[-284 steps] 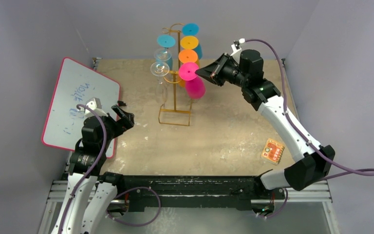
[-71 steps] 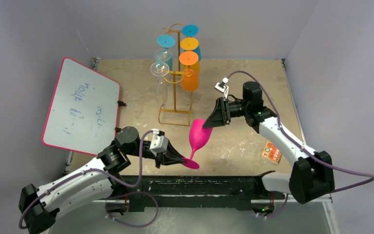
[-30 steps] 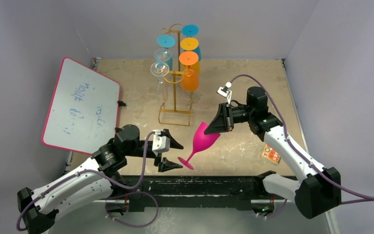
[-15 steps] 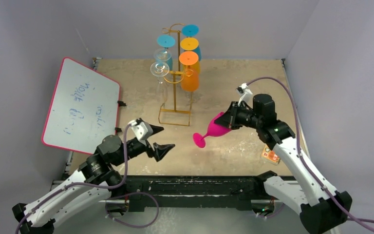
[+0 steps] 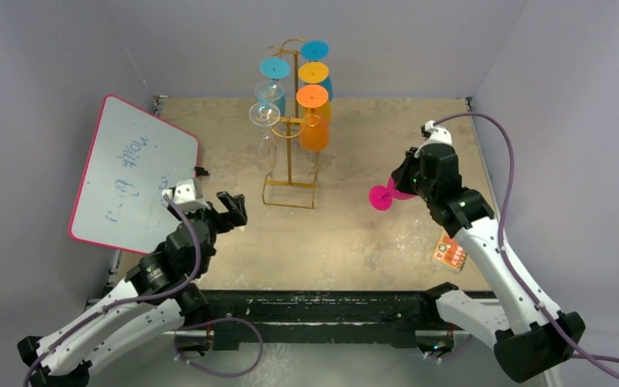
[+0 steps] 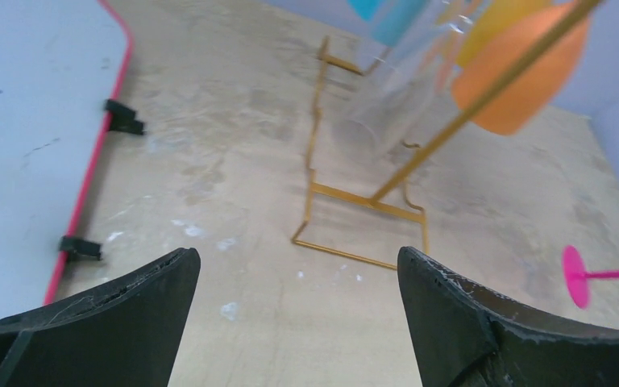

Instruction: Take the wine glass off the wine glass rack

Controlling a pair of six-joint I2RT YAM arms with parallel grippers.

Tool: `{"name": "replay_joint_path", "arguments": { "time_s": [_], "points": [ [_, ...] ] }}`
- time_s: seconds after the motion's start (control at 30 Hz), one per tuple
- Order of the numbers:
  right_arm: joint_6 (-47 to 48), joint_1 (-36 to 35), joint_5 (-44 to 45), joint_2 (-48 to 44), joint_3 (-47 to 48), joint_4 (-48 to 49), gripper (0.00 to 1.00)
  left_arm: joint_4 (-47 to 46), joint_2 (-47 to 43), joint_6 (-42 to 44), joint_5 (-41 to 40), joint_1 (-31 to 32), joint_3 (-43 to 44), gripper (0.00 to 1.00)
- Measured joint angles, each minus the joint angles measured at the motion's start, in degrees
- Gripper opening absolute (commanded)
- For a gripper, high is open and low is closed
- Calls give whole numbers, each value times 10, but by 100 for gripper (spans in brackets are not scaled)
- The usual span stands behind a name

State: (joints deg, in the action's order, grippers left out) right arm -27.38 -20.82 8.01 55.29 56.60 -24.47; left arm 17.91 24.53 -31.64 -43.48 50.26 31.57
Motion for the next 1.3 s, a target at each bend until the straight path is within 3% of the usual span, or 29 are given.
{"name": "replay_joint_path", "arguments": {
  "time_s": [0.2,0.5,1.0,1.3],
  "points": [
    [24,0,52,78,35,-5,0,87,58,-48,-110,0,60,93],
    [53,0,65,191,94,-7,0,122,15,-54,-184,0,66,94],
    [106,0,80,345,177,-9,0,147,89,-47,-172,0,79,94],
    [126,0,80,392,214,-3,1,154,60,-45,-165,0,80,94]
  ]
}}
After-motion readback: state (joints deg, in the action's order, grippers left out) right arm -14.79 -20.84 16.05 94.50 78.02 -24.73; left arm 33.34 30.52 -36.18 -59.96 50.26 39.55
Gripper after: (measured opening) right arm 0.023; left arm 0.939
